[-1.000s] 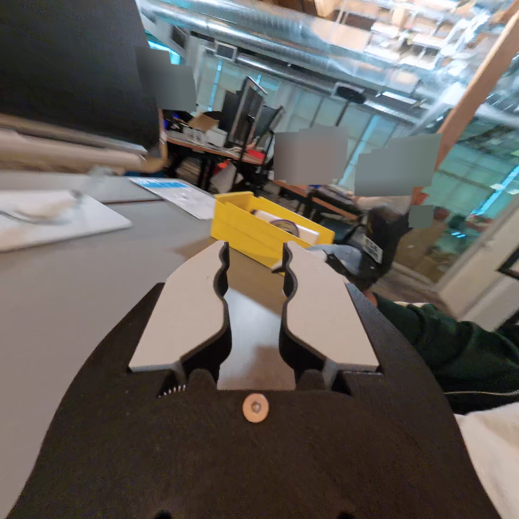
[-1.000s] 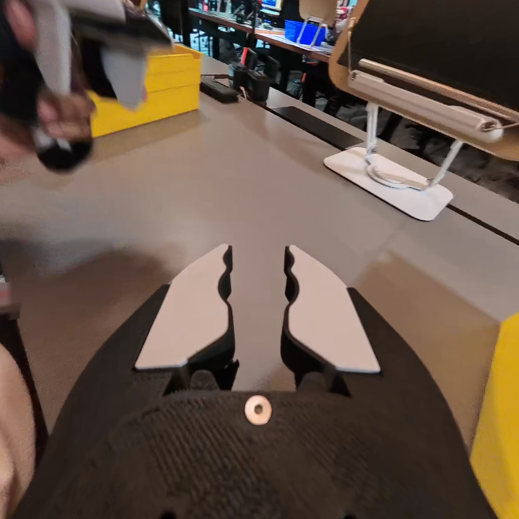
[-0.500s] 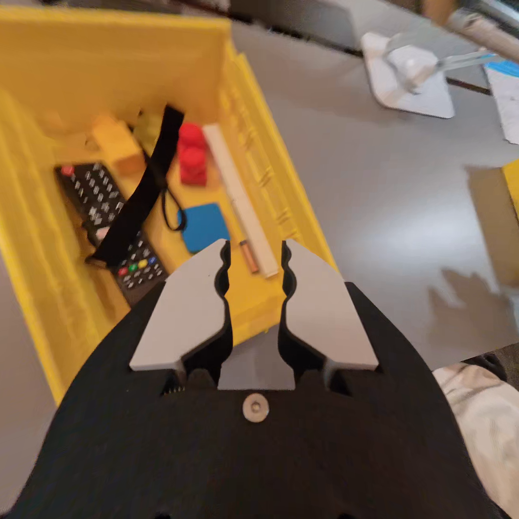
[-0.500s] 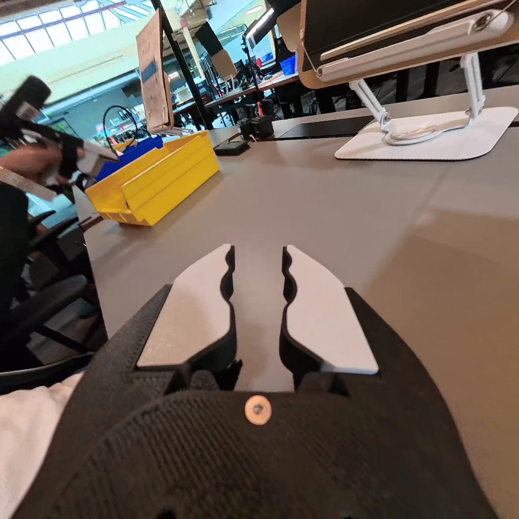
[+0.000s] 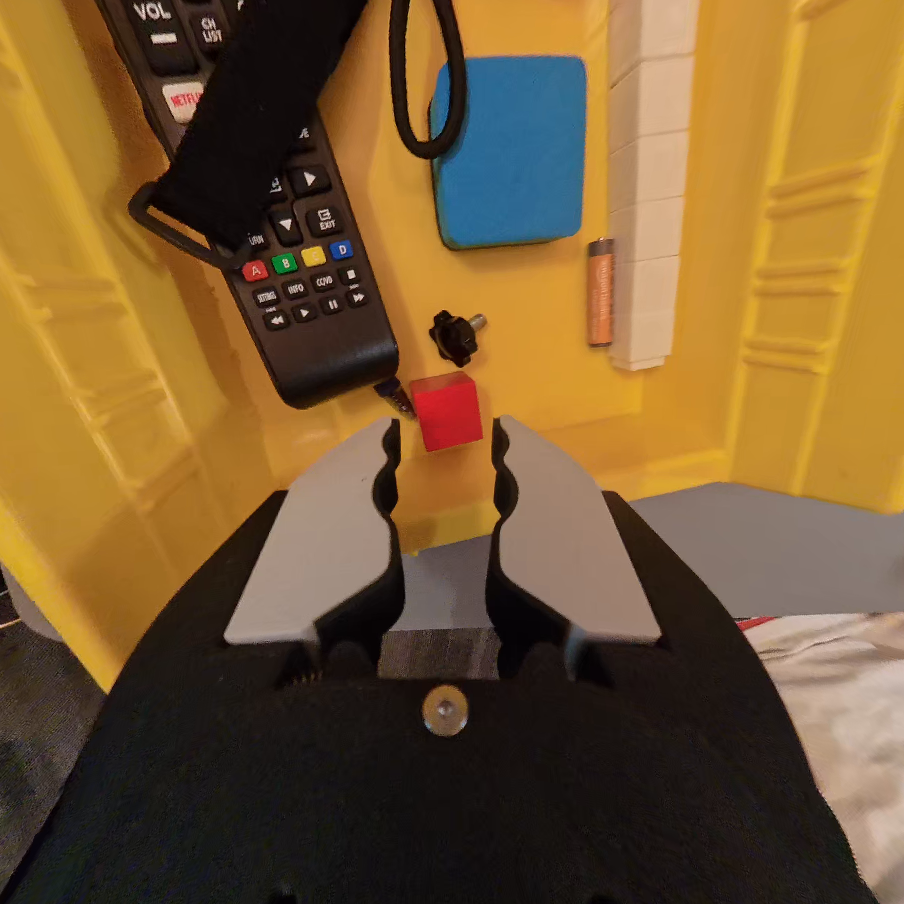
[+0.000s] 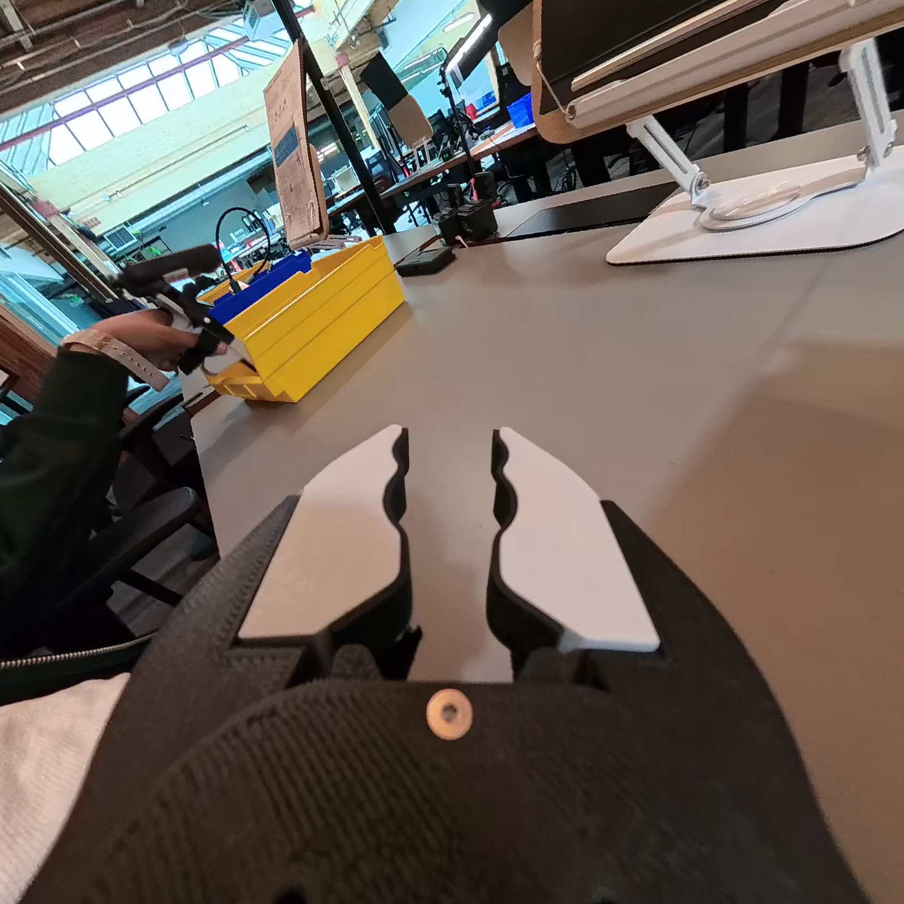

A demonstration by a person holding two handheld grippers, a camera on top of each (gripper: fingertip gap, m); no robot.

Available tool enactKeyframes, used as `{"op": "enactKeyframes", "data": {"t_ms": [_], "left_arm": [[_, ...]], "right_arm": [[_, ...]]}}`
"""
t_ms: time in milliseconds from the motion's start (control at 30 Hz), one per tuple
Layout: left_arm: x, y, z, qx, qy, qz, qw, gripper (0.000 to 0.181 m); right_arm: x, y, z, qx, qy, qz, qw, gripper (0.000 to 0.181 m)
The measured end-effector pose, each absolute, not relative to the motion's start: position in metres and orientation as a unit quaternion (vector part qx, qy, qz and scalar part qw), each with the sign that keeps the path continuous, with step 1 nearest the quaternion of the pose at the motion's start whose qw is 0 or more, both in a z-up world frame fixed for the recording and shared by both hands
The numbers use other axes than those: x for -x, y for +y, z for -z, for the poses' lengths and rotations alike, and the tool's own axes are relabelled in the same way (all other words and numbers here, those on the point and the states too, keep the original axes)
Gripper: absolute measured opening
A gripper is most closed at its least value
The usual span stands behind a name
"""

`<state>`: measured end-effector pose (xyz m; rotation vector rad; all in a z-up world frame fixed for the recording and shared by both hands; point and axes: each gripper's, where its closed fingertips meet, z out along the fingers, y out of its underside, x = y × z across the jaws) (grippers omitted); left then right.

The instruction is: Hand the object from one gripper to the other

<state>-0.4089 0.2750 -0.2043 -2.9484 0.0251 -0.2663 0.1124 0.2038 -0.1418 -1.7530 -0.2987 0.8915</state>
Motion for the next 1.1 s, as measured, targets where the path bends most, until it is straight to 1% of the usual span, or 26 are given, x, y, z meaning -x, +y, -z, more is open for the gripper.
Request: {"op": "enactKeyframes", "data": {"t_ms": [267,433,500,633,700,800,867,900,967,1033,1100], "left_arm": [[0.409,0.271,0.219,0.997,0.011,0.067,0.047,0.037],[0.410,0.275,0.221,0.998,0.017,0.044,0.047,0.037],[0.406,0.278,0.221,0.997,0.027,0.051,0.056,0.029],[0.403,0.280,0.215,0.995,0.038,0.065,0.072,0.028],[0.400,0.285,0.201,0.990,0.038,0.080,0.106,0.028],[0.384,0.296,0.158,0.969,0.061,0.131,0.200,0.028],[0.343,0.300,0.109,0.918,0.144,0.224,0.295,0.028],[0.321,0.296,0.084,0.888,0.182,0.265,0.330,0.028],[0.280,0.285,0.039,0.825,0.263,0.310,0.392,0.028],[0.235,0.271,0.005,0.759,0.332,0.348,0.438,0.028],[0.186,0.258,-0.014,0.692,0.388,0.395,0.464,0.028]], "right_arm": [[-0.119,0.207,0.141,0.734,-0.090,-0.398,0.543,0.032],[-0.121,0.207,0.140,0.731,-0.084,-0.405,0.542,0.032],[-0.123,0.207,0.139,0.729,-0.079,-0.410,0.542,0.032],[-0.126,0.208,0.138,0.725,-0.069,-0.418,0.543,0.033],[-0.126,0.208,0.138,0.724,-0.066,-0.421,0.542,0.033],[-0.124,0.208,0.138,0.724,-0.066,-0.424,0.540,0.033],[-0.119,0.205,0.131,0.708,-0.079,-0.439,0.547,0.032],[-0.115,0.200,0.115,0.676,-0.093,-0.461,0.567,0.029],[-0.106,0.185,0.083,0.607,-0.126,-0.489,0.613,0.031],[-0.095,0.173,0.075,0.587,-0.172,-0.477,0.631,0.031],[-0.084,0.167,0.078,0.594,-0.214,-0.453,0.630,0.031]]}}
